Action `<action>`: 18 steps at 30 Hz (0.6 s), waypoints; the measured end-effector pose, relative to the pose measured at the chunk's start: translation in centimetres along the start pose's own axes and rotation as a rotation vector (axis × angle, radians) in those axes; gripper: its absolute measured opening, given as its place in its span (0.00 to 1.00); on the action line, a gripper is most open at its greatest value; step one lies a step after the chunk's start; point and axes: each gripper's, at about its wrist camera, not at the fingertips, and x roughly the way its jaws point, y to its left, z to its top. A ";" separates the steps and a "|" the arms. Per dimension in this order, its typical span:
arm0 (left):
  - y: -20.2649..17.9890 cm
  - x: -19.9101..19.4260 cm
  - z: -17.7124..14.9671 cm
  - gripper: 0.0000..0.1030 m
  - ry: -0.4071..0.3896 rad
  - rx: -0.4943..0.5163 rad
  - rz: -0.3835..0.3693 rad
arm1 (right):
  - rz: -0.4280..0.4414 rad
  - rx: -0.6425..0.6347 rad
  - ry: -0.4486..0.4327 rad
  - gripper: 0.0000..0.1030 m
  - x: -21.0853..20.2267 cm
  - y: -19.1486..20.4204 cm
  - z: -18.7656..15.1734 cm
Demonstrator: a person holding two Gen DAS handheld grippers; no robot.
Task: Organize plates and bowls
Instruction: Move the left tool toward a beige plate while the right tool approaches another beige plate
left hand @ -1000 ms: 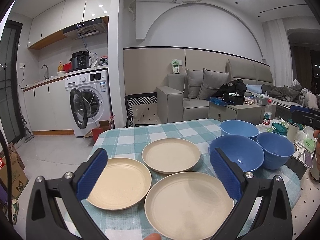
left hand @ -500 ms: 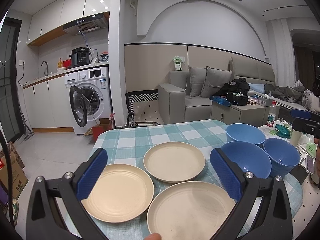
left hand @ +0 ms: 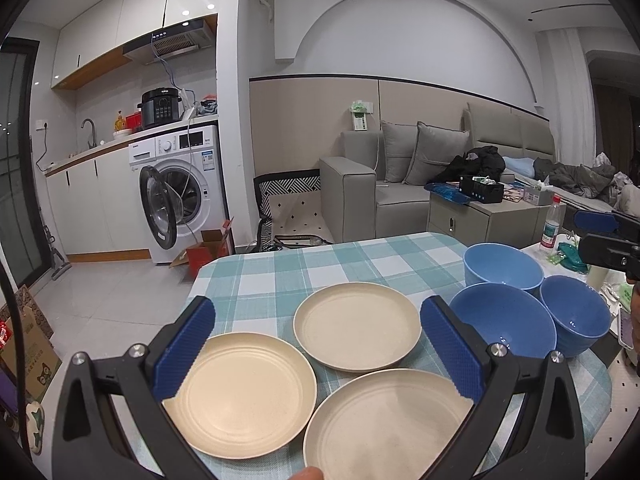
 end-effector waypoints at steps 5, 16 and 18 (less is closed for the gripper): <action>0.2 1.1 0.4 1.00 0.025 -0.004 0.007 | 0.010 -0.016 0.026 1.00 2.0 0.1 0.8; 0.8 3.9 0.9 1.00 0.077 -0.020 0.001 | 0.025 -0.023 0.076 1.00 5.2 -0.3 2.2; 0.9 4.4 1.0 1.00 0.083 -0.020 0.004 | 0.026 -0.024 0.085 1.00 5.8 -0.4 2.4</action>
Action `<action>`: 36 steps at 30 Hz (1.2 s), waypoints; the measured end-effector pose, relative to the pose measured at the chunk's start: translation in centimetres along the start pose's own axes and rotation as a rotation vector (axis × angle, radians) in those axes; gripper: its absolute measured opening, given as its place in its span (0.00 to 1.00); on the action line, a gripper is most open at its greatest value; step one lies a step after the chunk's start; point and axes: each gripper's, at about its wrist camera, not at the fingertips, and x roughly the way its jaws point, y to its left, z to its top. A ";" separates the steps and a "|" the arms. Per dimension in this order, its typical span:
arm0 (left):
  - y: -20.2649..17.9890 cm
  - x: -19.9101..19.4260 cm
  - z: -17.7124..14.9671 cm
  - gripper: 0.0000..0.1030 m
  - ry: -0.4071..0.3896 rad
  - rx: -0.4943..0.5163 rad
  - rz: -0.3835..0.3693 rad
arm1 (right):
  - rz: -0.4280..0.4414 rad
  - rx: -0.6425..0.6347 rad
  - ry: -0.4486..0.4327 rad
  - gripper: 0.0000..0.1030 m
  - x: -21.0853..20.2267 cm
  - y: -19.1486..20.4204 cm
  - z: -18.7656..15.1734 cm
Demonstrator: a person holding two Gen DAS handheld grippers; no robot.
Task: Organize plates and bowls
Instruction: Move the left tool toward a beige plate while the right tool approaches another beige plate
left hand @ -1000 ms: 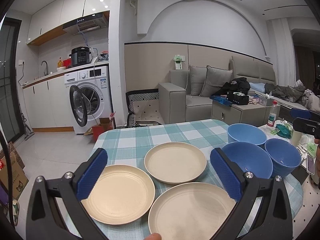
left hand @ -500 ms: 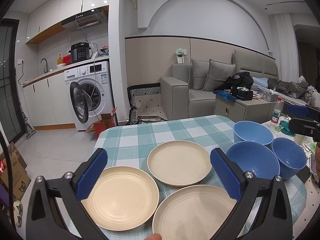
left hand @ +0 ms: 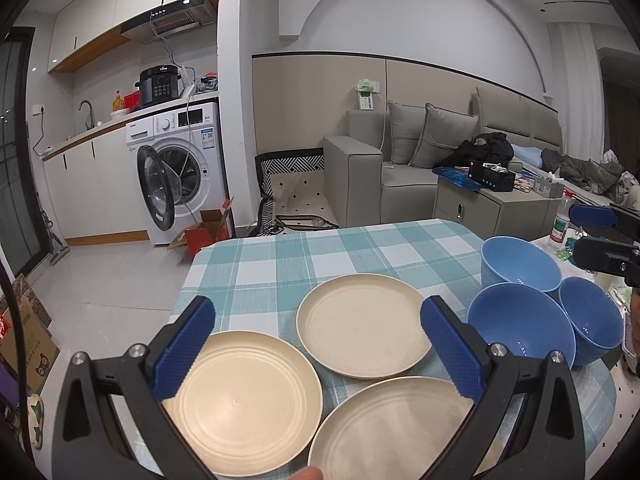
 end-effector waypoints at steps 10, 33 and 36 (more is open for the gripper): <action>0.1 2.2 0.7 1.00 0.036 0.007 -0.006 | 0.019 0.028 0.061 1.00 2.9 -1.4 0.8; 0.9 6.3 1.7 1.00 0.102 0.029 0.004 | 0.044 0.088 0.143 1.00 9.2 -4.7 2.6; 1.0 6.7 1.8 1.00 0.104 0.034 0.009 | 0.055 0.099 0.148 1.00 9.8 -5.0 2.7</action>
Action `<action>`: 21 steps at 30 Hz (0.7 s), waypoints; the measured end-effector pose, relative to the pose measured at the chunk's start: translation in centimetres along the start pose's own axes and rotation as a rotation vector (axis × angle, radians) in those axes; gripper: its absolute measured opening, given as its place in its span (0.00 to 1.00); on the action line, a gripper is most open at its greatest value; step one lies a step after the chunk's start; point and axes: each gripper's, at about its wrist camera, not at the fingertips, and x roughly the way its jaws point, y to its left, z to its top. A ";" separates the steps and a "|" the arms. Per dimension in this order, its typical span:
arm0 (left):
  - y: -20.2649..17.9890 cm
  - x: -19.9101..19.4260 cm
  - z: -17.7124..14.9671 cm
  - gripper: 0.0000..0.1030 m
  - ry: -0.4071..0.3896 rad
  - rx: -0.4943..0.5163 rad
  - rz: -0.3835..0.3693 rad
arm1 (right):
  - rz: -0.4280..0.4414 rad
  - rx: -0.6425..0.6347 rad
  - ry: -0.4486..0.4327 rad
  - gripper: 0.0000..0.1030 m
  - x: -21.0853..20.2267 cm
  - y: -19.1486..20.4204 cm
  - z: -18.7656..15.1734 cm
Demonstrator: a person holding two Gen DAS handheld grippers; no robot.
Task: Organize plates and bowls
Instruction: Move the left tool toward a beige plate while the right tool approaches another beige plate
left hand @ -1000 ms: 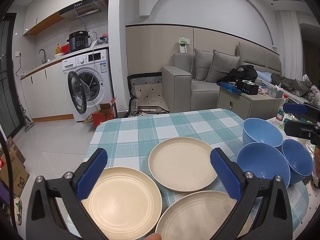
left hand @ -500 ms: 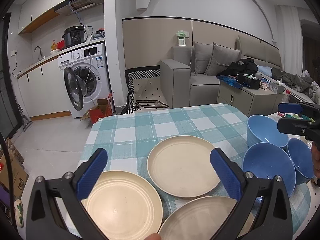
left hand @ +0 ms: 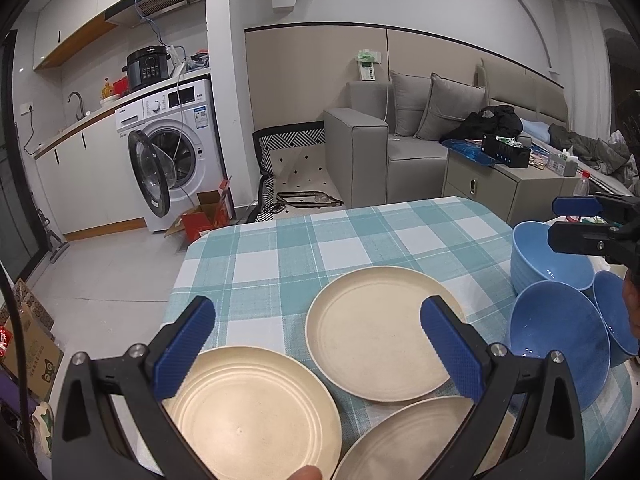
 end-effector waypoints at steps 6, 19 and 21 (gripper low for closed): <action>0.3 0.9 0.2 1.00 0.010 -0.004 0.006 | 0.006 0.005 0.024 1.00 1.1 -0.5 0.5; 1.2 3.5 0.5 1.00 0.062 -0.035 -0.020 | 0.009 -0.007 0.126 1.00 4.7 -1.4 1.1; 1.2 4.0 0.5 1.00 0.078 -0.027 -0.015 | 0.005 -0.007 0.144 1.00 5.4 -1.4 1.2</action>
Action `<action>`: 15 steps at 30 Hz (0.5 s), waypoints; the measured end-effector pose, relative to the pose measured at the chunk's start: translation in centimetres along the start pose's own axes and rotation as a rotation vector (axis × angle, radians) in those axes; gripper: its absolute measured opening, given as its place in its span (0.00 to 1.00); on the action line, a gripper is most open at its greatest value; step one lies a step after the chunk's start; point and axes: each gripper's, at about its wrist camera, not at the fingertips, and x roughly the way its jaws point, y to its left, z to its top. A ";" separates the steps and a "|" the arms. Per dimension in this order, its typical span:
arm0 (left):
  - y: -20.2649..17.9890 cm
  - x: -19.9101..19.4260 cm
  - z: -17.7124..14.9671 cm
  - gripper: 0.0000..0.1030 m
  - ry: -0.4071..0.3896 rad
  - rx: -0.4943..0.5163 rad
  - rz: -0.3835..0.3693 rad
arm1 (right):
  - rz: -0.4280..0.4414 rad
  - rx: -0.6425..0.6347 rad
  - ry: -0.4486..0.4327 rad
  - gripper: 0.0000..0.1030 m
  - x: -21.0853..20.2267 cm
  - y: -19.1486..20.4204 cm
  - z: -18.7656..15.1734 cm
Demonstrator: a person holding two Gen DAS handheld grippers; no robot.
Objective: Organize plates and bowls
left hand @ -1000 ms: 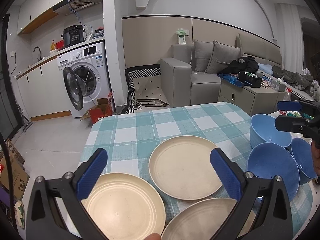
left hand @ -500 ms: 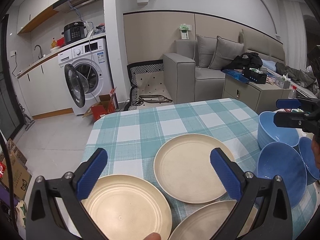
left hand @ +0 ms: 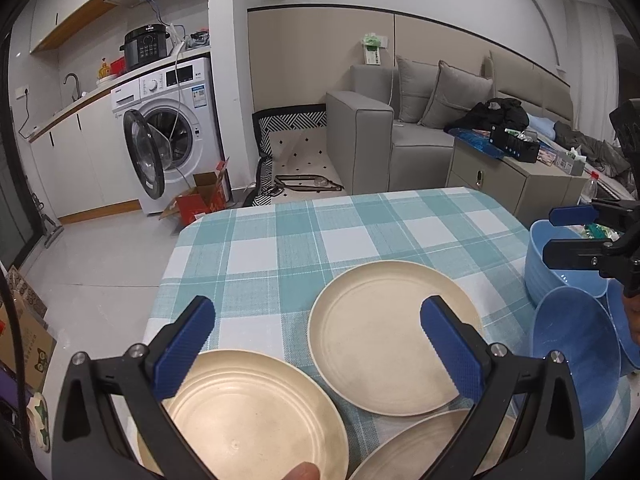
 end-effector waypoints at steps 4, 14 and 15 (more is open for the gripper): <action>-0.1 0.9 -0.2 1.00 0.038 0.018 0.015 | -0.003 0.004 0.023 1.00 1.1 -0.1 0.3; 0.1 3.6 -0.8 1.00 0.125 0.044 0.019 | 0.011 0.042 0.142 1.00 4.7 -0.2 0.8; 0.1 3.9 -0.9 1.00 0.132 0.045 0.018 | 0.014 0.049 0.155 1.00 5.0 -0.2 0.7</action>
